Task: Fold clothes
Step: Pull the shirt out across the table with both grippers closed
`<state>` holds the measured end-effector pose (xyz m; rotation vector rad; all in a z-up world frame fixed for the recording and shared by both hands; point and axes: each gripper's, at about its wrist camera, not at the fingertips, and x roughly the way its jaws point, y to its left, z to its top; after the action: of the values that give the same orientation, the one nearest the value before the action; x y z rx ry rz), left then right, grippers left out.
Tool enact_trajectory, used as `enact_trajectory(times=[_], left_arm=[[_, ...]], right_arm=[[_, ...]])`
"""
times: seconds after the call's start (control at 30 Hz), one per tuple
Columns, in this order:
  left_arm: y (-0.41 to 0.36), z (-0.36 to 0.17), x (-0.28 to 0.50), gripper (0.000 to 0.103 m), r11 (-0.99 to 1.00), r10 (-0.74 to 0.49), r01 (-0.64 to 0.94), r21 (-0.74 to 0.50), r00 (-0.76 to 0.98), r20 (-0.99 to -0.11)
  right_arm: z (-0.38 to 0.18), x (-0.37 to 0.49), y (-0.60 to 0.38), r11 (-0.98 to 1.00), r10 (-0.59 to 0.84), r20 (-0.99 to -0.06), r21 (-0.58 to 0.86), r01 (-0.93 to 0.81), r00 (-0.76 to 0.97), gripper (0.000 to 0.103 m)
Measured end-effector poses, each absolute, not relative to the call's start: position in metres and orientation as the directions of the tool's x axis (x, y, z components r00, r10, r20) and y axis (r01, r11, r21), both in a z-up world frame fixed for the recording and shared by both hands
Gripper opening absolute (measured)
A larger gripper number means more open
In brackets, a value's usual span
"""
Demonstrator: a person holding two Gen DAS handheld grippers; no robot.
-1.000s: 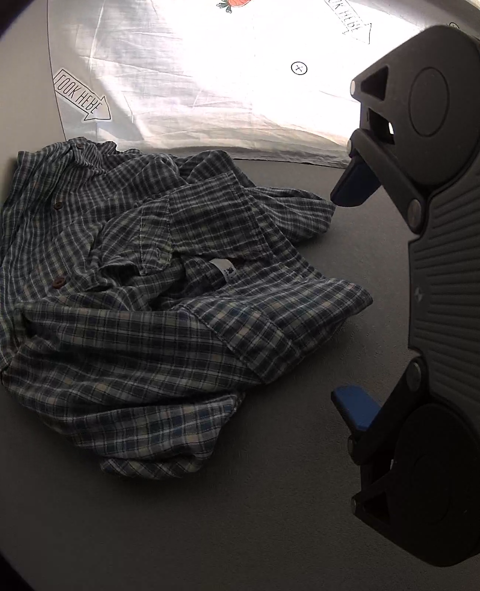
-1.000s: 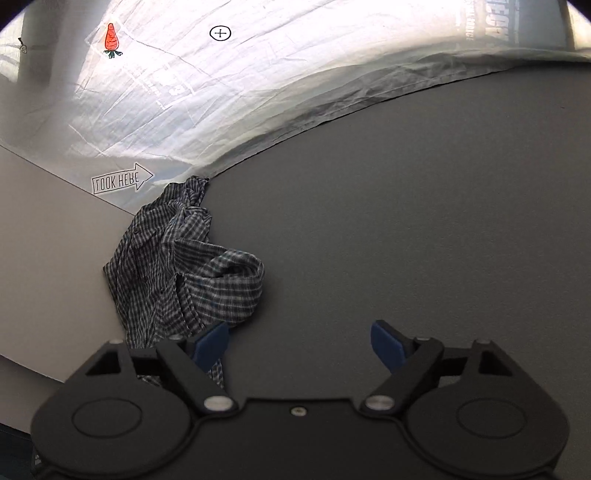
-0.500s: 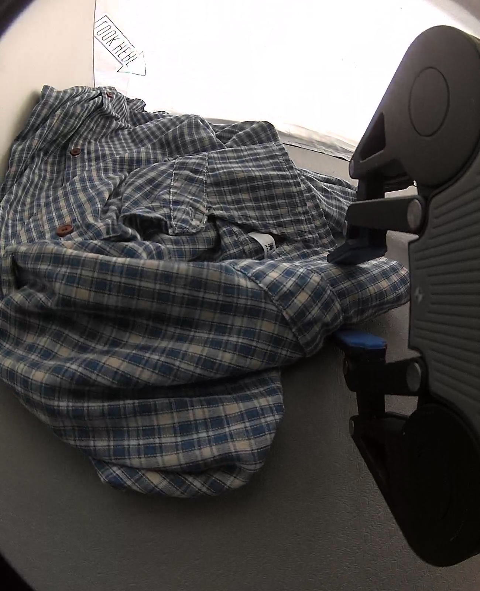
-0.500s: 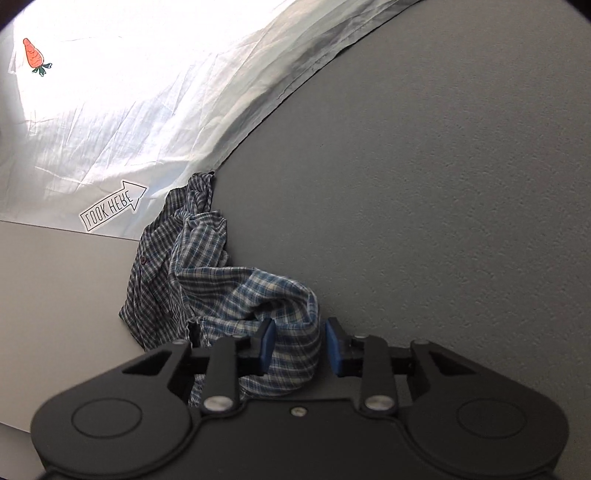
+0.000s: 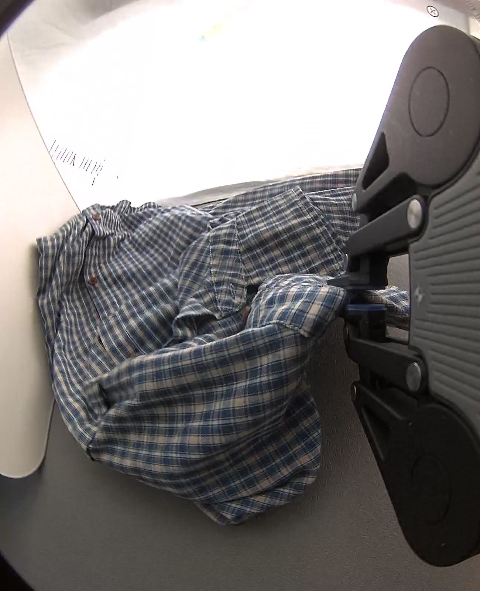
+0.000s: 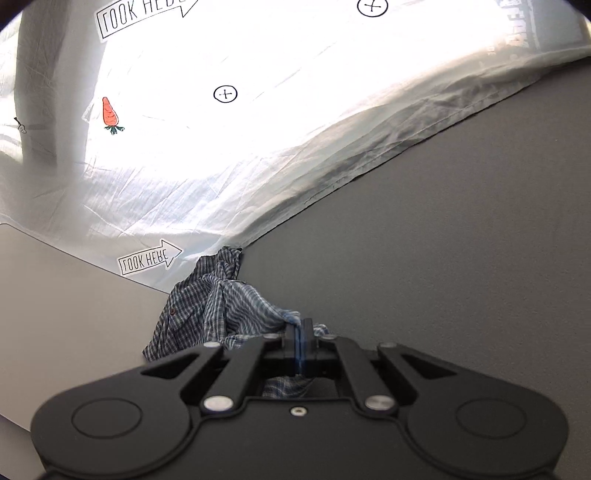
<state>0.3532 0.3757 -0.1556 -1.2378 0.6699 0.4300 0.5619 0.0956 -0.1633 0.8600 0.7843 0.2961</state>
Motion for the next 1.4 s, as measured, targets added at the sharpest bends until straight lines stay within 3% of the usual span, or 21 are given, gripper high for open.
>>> enact_trajectory(times=[0.2,0.37,0.53,0.67,0.83,0.9,1.07,1.23,1.33,1.4], left_arm=[[0.306,-0.087,0.326,0.005,0.494,-0.043,-0.485,-0.722,0.815,-0.577],[0.227,-0.035,0.29,0.005,0.619,-0.078,-0.329,-0.713,0.878,-0.473],[0.137,-0.002,0.246,0.005,0.653,-0.209,-0.161,-0.74,0.901,-0.38],[0.069,0.001,0.231,0.005,0.623,-0.347,-0.058,-0.78,0.873,-0.342],[0.011,-0.032,0.231,0.005,0.646,-0.389,-0.11,-0.755,0.803,-0.45],[0.008,-0.057,0.244,0.006,0.673,-0.357,-0.19,-0.715,0.764,-0.538],[0.033,-0.112,0.266,0.009,0.669,-0.315,-0.37,-0.645,0.644,-0.697],[0.057,-0.12,0.255,0.033,0.654,-0.288,-0.424,-0.627,0.627,-0.724],[0.069,-0.115,0.244,0.048,0.676,-0.207,-0.448,-0.585,0.647,-0.734],[0.078,-0.112,0.239,0.052,0.681,-0.16,-0.47,-0.561,0.652,-0.741]], right_arm=[[-0.123,0.474,-0.027,0.672,0.32,-0.478,0.723,0.16,0.818,0.001],[-0.099,0.349,-0.136,0.743,0.069,-0.465,0.614,0.266,0.882,0.001],[-0.07,0.203,-0.245,0.781,-0.196,-0.416,0.482,0.398,0.888,0.001],[-0.068,0.118,-0.3,0.728,-0.311,-0.419,0.472,0.497,0.853,0.001],[-0.106,0.083,-0.332,0.679,-0.281,-0.593,0.433,0.593,0.754,0.005],[-0.124,0.08,-0.327,0.686,-0.282,-0.647,0.38,0.62,0.708,0.014],[-0.152,0.087,-0.311,0.756,-0.206,-0.719,0.314,0.574,0.664,0.022],[-0.157,0.135,-0.285,0.85,-0.141,-0.732,0.256,0.461,0.667,0.023],[-0.156,0.174,-0.27,0.892,-0.092,-0.73,0.241,0.382,0.677,0.027],[-0.157,0.2,-0.26,0.915,-0.054,-0.73,0.237,0.326,0.681,0.03]])
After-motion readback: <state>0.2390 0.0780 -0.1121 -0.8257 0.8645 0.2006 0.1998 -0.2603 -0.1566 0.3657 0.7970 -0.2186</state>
